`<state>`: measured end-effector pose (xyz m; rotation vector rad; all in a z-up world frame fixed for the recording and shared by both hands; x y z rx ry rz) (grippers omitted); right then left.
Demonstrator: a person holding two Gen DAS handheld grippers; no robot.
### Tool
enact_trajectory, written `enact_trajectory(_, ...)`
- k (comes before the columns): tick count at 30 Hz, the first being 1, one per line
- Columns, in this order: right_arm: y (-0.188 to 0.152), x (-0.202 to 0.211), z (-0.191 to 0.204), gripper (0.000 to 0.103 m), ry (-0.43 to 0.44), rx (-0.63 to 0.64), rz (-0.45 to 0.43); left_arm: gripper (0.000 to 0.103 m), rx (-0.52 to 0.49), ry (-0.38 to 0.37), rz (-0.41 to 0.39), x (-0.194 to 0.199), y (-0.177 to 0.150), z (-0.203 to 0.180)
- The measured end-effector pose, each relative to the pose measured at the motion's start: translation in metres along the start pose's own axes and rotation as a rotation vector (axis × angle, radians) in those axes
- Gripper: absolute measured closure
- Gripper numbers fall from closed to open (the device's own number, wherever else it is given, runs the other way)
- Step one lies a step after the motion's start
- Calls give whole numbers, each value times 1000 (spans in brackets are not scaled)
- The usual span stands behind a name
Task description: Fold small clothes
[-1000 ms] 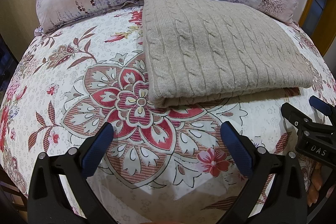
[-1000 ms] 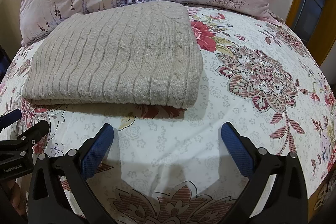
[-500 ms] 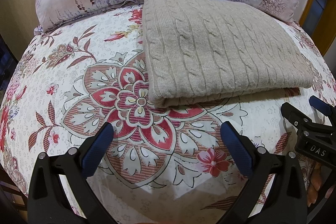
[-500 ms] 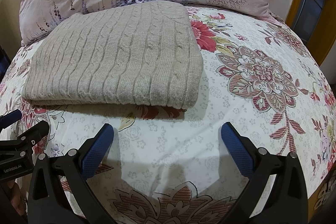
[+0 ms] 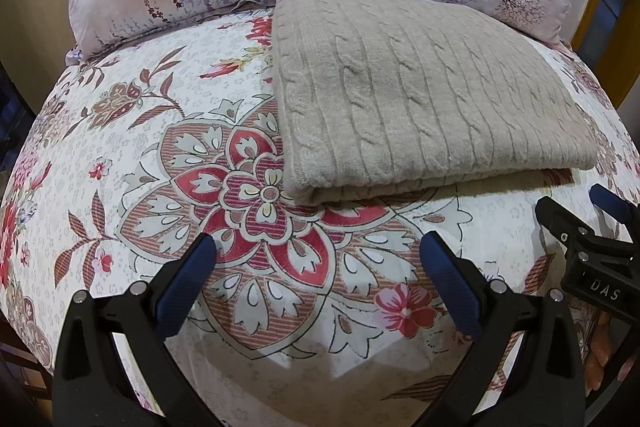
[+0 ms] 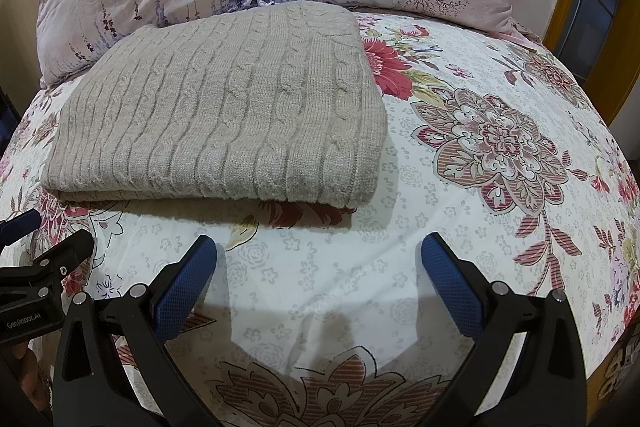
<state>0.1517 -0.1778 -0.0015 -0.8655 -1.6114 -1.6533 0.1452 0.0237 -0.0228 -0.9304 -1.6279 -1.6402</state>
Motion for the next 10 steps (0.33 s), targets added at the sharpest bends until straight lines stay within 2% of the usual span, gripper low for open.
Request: enact_trajectory(10, 0, 0, 0, 1, 1, 2, 0, 2, -5, -3, 1, -1, 1, 1)
Point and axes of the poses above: each gripper's, at about its wrist camera, not at the fingertips, and x roughly against the way its jaws point, z to its left, y to its top, the point moved 3 cm from there along -x, roughly the way its jaws point, and after that the axes turned 2 degrees about x, right-handed, at the moved point
